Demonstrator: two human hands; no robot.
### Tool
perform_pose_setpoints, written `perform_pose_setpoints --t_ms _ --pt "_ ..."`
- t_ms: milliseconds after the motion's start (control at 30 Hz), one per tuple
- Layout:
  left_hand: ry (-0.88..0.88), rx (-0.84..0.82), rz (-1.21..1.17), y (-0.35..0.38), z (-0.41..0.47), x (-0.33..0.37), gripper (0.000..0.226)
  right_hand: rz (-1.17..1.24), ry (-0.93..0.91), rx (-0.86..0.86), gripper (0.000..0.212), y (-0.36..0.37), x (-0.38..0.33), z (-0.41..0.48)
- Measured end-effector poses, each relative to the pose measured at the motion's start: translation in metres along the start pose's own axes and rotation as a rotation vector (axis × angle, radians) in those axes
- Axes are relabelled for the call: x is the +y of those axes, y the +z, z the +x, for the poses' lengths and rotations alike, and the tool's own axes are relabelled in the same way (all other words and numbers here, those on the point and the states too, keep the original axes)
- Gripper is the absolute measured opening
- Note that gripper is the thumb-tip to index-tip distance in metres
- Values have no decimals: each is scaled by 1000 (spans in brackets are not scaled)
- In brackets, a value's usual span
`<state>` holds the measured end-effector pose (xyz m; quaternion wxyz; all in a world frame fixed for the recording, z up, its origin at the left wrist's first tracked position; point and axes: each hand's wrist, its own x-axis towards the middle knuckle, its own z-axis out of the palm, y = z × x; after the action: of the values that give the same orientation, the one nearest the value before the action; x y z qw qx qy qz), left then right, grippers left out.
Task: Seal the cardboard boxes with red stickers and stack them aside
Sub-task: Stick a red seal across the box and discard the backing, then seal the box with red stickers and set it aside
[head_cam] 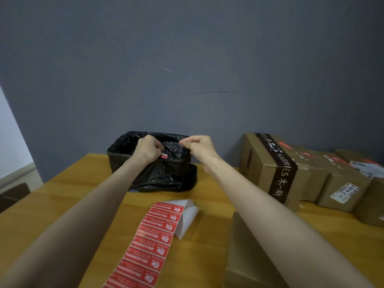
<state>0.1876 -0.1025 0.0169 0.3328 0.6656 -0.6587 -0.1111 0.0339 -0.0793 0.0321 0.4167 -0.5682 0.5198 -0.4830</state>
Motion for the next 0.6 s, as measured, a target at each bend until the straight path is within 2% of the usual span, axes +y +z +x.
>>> perform_pose_setpoints --t_ms 100,233,300,367,433,500,600 --pt "1 -74 30 -2 -1 -1 32 -7 3 -8 16 -3 0 -4" --pt "83 -109 -73 -5 -8 -4 49 -49 7 -20 14 -7 3 -8" --pt "162 -1 -144 -10 -17 -3 39 -91 25 -40 14 -9 3 -11" --pt "218 59 -263 -18 -31 1 20 -165 91 -121 16 -11 3 -18" --pt "245 -68 -383 -28 -44 5 12 -297 186 -251 19 -12 4 -27" --pt "179 -325 -394 -36 -53 4 15 -439 274 -376 22 -10 6 -36" --pt "-38 -723 -46 -36 -61 -4 24 -587 354 -454 23 -5 10 -48"
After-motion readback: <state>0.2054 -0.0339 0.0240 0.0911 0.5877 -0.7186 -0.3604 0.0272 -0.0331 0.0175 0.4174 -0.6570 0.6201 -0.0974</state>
